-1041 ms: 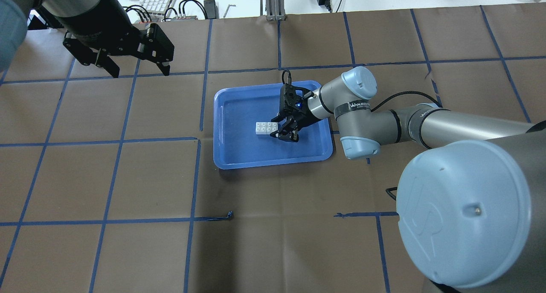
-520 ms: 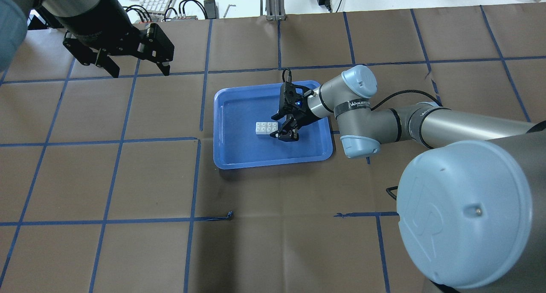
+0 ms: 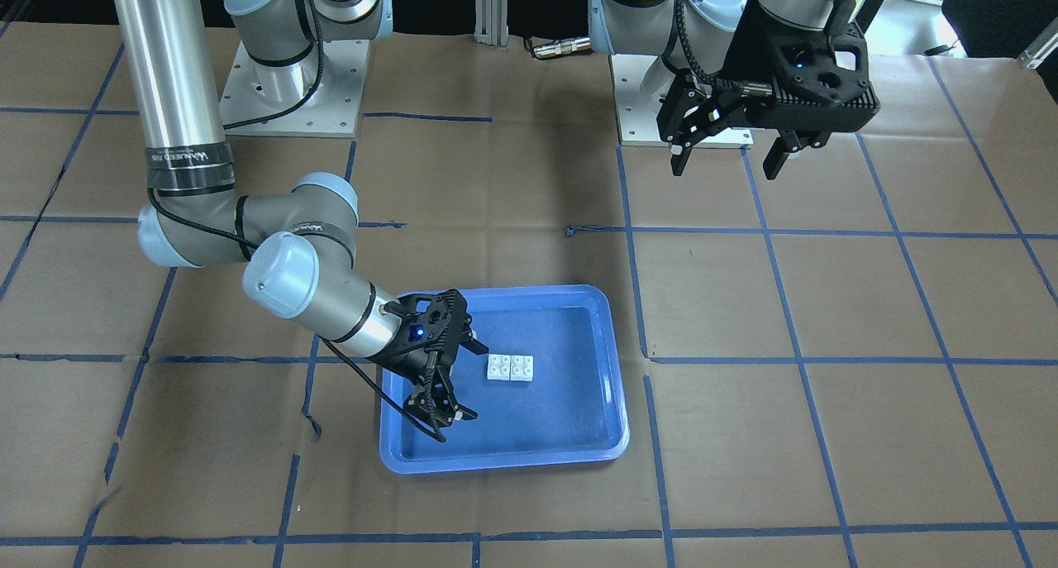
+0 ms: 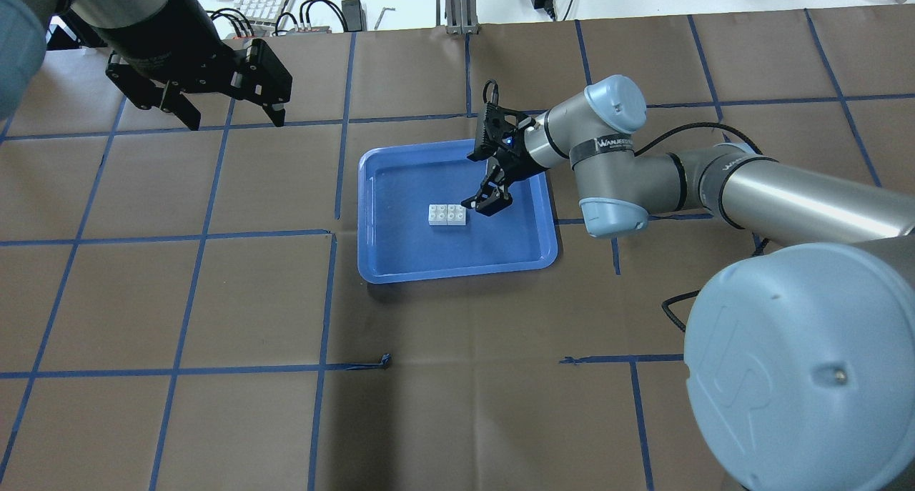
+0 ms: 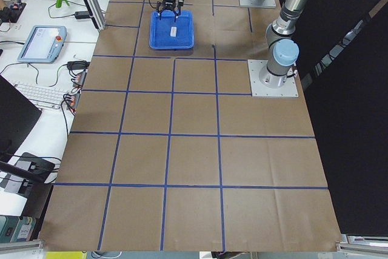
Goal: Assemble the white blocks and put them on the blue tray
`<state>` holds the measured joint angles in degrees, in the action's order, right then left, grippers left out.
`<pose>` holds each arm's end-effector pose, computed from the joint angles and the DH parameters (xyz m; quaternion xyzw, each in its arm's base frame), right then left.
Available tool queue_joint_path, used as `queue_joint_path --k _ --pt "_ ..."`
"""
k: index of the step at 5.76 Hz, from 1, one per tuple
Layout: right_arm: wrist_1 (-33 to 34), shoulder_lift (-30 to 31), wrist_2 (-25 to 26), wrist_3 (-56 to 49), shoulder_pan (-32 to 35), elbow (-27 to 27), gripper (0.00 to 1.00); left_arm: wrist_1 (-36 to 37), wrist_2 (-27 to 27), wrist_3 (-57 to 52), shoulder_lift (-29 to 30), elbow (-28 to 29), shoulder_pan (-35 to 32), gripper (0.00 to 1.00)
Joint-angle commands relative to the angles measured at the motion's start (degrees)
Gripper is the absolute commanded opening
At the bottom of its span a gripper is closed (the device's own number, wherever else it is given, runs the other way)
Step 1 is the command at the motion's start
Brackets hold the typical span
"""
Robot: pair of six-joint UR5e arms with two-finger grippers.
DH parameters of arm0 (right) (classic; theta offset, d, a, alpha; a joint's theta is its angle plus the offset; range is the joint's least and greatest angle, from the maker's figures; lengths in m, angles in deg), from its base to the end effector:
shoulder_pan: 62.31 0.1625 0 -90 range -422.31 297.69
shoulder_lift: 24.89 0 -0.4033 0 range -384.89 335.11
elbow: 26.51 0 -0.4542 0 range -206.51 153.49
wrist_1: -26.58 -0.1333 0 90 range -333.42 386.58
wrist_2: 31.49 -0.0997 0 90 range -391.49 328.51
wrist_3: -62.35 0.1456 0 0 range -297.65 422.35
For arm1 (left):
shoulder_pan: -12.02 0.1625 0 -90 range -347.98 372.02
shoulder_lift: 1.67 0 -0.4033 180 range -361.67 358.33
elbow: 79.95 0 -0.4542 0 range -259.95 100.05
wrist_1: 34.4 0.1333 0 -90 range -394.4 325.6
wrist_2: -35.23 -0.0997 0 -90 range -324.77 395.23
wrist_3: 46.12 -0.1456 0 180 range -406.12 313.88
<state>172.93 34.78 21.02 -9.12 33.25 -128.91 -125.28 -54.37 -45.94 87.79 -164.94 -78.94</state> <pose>0.2850 -0.6368 0.1136 -0.6153 0.7120 -0.2678 0.2067 -0.1437 -0.5572 0.4727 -0.0069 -0.9991 0.0407 0.0039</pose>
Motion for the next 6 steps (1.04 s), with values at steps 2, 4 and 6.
queue_joint_path --k 2,4,6 --pt "-29.7 9.2 11.2 1.9 -6.0 9.7 1.00 0.0 0.0 0.0 -0.1 0.0 0.0 1.00" --pt "-44.6 14.2 21.2 13.8 -8.5 15.0 1.00 0.0 -0.2 0.0 -0.1 0.0 0.0 1.00" --pt "-46.2 19.2 31.6 39.5 -8.5 15.5 1.00 0.0 -0.2 0.0 -0.2 0.0 0.0 1.00"
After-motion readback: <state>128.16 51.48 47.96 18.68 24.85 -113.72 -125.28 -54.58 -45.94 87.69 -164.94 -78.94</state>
